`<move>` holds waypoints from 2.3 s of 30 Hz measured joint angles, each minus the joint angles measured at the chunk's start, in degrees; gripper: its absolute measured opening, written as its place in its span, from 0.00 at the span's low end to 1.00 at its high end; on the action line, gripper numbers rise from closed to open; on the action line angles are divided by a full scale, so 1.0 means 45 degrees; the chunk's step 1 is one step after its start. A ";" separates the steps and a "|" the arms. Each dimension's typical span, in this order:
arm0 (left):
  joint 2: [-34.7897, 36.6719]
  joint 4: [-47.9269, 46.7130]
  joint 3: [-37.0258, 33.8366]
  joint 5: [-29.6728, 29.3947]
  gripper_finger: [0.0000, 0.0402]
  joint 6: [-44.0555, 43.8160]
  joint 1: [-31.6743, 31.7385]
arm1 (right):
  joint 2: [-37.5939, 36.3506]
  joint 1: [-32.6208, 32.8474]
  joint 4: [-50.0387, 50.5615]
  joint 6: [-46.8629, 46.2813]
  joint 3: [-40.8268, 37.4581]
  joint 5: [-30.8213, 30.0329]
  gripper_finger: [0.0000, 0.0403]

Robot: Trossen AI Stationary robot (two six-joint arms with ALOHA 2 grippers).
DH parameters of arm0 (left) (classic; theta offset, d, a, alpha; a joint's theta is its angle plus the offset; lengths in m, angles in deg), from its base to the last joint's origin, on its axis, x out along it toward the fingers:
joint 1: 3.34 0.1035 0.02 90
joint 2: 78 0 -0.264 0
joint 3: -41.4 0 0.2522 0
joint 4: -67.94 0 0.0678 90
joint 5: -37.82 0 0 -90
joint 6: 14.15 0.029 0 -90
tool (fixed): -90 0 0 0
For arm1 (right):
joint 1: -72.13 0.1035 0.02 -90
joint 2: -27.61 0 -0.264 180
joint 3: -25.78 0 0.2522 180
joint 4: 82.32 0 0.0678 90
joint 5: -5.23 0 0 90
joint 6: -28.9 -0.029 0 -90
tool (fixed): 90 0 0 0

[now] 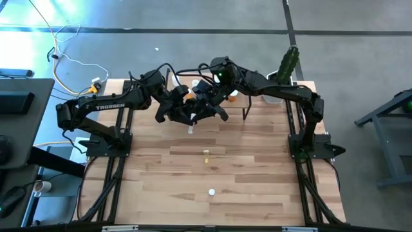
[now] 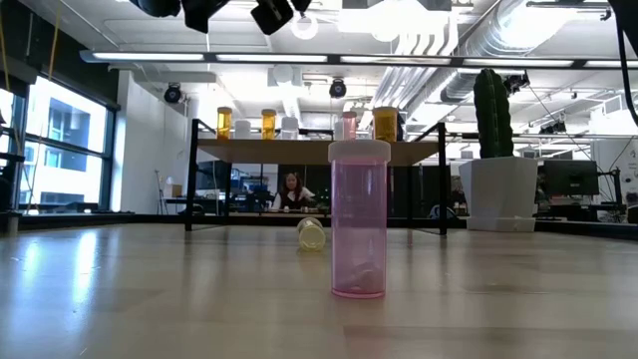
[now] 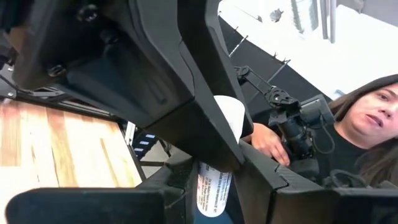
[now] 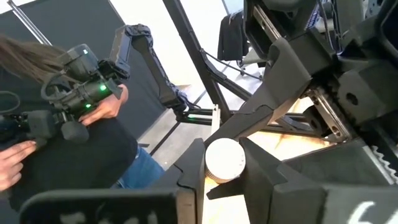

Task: Pick and place medicine bottles onto shelf by color
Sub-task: Put the white pill bottle on the shelf

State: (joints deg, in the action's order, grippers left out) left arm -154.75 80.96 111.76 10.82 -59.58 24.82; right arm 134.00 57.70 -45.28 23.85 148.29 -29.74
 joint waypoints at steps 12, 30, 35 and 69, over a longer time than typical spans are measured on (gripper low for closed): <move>0.0005 0.0000 -0.0005 -0.0051 0.27 0.0003 0.0000 | 0.0000 0.0000 0.0006 -0.0095 -0.0005 -0.0234 0.14; 0.0029 -0.0962 0.0002 0.0283 0.48 0.1024 0.0678 | -0.0165 -0.0374 0.0458 -0.0530 -0.0058 -0.0721 0.14; 0.0034 -0.0954 0.0010 0.0313 0.48 0.1141 0.1020 | -0.0596 -0.0542 0.1234 -0.0088 -0.0058 -0.1254 0.14; 0.2316 -0.4111 0.0005 -0.8453 0.48 0.6623 0.3604 | -0.2133 -0.3211 0.1094 0.1130 -0.0015 -0.9969 0.15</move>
State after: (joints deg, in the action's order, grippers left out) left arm -144.33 62.47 111.79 -27.22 -29.77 41.04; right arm 124.41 43.25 -40.36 28.93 148.23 -74.61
